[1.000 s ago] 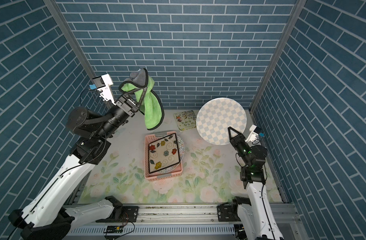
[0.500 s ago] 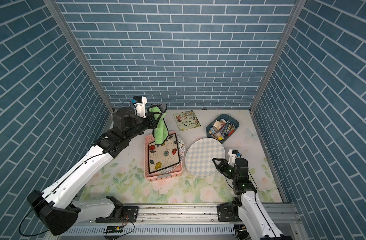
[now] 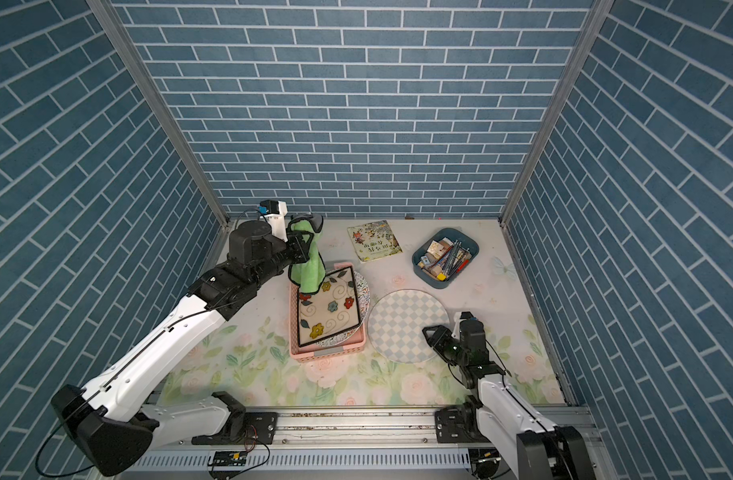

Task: Wipe the wet plate dry
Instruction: Place the plate at the center of the board, then pick up the plate from the bin.

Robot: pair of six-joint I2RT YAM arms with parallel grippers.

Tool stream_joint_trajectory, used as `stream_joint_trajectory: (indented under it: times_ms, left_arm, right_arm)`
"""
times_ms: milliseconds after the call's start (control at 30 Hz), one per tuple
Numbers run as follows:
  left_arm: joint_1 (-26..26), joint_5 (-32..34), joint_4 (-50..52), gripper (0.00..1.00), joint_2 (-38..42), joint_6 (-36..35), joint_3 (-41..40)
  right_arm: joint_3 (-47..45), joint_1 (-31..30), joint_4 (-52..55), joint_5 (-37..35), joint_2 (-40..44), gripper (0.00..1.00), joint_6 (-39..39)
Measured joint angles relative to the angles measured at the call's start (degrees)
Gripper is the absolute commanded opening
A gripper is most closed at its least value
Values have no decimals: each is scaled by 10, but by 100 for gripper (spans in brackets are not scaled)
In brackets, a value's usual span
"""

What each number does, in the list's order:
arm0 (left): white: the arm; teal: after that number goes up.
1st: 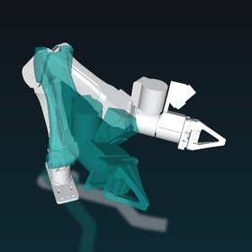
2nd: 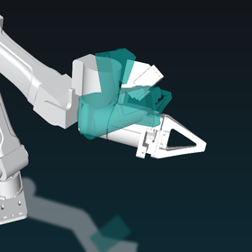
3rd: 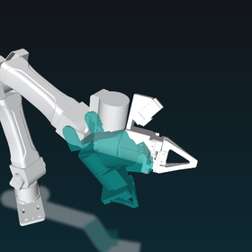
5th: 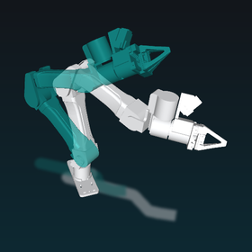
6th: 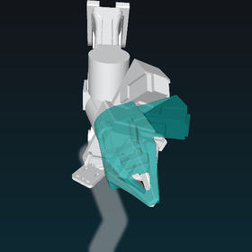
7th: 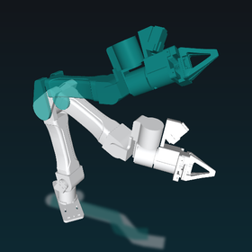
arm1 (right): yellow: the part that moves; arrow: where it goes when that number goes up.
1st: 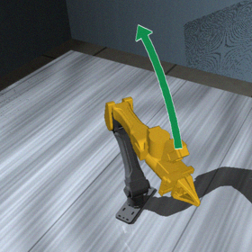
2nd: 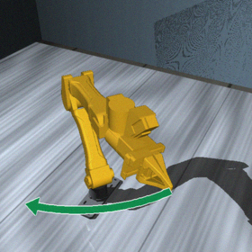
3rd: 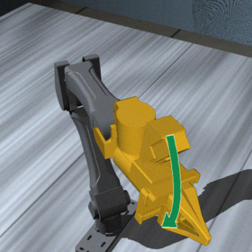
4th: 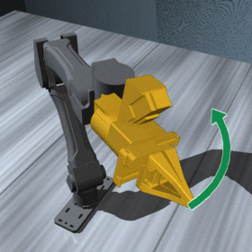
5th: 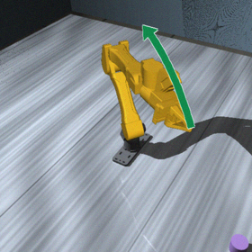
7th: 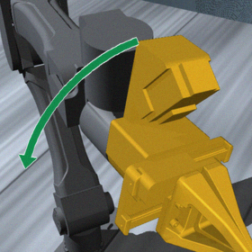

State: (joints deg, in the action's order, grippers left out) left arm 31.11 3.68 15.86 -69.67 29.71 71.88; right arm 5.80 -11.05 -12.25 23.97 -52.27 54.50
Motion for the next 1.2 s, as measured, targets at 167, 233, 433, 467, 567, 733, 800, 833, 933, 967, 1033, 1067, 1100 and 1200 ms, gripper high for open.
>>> stream_joint_trajectory:
  times_ms: [167, 233, 433, 467, 567, 733, 800, 833, 933, 967, 1033, 1067, 1100, 1200]
  left_arm:
    - [-10, 29, 13, 0, 10, -6, -20]
    - [-16, 40, 22, 0, 10, -7, -24]
    - [-30, 97, 56, 0, 12, -12, -26]
    - [-33, 107, 62, 0, 12, -12, -26]
    - [-43, 138, 80, 0, 9, -9, -34]
    - [-67, 175, 104, 0, -26, 0, -65]
    - [-73, 178, 114, 0, -56, 0, -74]
    - [-74, 177, 118, 0, -72, 0, -78]
    - [-75, 170, 129, 0, -120, 0, -91]
    - [-75, 167, 128, 0, -132, 0, -99]
    - [-75, 160, 127, 0, -145, 3, -122]
    - [-75, 157, 126, 0, -147, 4, -133]
    - [-75, 153, 124, 0, -147, 7, -144]
    - [-75, 140, 107, 0, -147, 13, -167]
  right_arm:
    - [79, -19, 74, -43, -55, 87, -47]
    - [113, -21, 124, -75, -70, 89, -52]
    - [227, -26, 319, -236, -52, 85, -35]
    - [246, -27, 327, -247, -40, 75, -37]
    - [289, -53, 289, -229, -12, 45, -52]
    - [393, -207, 176, -157, -83, 25, -75]
    - [468, -264, 164, -134, -160, 31, -96]
    - [506, -284, 165, -130, -201, 36, -109]
    - [612, -323, 196, -130, -323, 43, -152]
    - [642, -330, 212, -136, -362, 45, -164]
    - [675, -337, 239, -148, -419, 51, -182]
    - [681, -338, 252, -153, -438, 54, -190]
    - [684, -339, 267, -158, -455, 56, -197]
    - [684, -339, 304, -167, -484, 60, -209]
